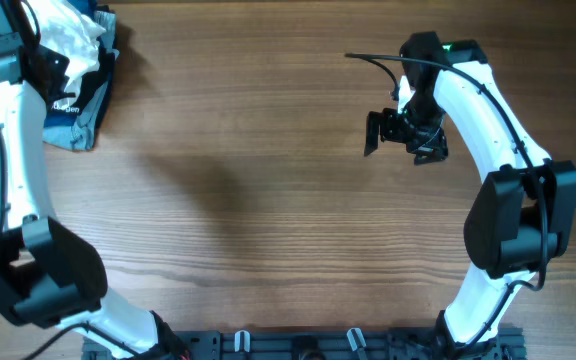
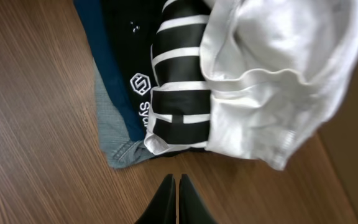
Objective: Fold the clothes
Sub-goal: 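Open the left gripper and withdraw it from the stack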
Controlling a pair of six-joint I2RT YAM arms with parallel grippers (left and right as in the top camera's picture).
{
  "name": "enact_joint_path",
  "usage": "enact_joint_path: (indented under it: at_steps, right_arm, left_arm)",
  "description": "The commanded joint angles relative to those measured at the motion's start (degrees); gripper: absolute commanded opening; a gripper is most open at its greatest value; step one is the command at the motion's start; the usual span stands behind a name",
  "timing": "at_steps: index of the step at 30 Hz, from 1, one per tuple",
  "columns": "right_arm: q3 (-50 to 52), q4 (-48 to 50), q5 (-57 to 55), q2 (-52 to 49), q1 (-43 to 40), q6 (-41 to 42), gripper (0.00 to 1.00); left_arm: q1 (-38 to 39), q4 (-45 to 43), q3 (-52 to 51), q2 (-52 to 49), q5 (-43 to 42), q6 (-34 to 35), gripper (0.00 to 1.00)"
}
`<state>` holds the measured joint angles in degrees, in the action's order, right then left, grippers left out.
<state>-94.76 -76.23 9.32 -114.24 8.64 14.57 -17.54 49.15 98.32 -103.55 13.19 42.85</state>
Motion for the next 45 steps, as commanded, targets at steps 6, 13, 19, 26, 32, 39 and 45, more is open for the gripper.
enact_joint_path:
  at_steps: [6,13,19,26,32,39,45]
  right_arm:
    - [-0.39,2.91,-2.03,-0.74,0.17,-2.56,1.00]
    - [-0.37,4.13,-2.05,-0.74,0.17,-2.58,1.00]
    - [-0.37,5.88,-2.25,-0.74,0.17,-2.58,1.00]
    - [-0.39,6.82,-2.97,-0.74,0.17,-2.60,1.00]
    - [-0.39,6.82,-2.95,-0.74,0.13,-2.60,0.99]
    - [-0.39,6.64,-2.91,-0.74,0.13,-2.56,1.00]
    - [-0.39,6.38,-2.93,-0.74,0.13,-2.58,1.00]
  left_arm:
    - [0.17,1.79,0.37,12.26,-0.76,-0.63,0.04]
    - [1.31,5.03,0.37,17.75,-0.79,-0.66,0.04]
    - [3.15,6.54,0.37,22.69,-0.76,-0.68,0.04]
    - [5.29,9.84,0.37,28.52,-0.76,-0.68,0.04]
    - [5.44,11.91,0.37,32.44,-0.76,-0.68,0.04]
    - [5.44,12.94,0.37,36.52,-0.76,-1.84,0.04]
    - [5.44,14.58,0.37,40.02,-0.76,-2.19,0.04]
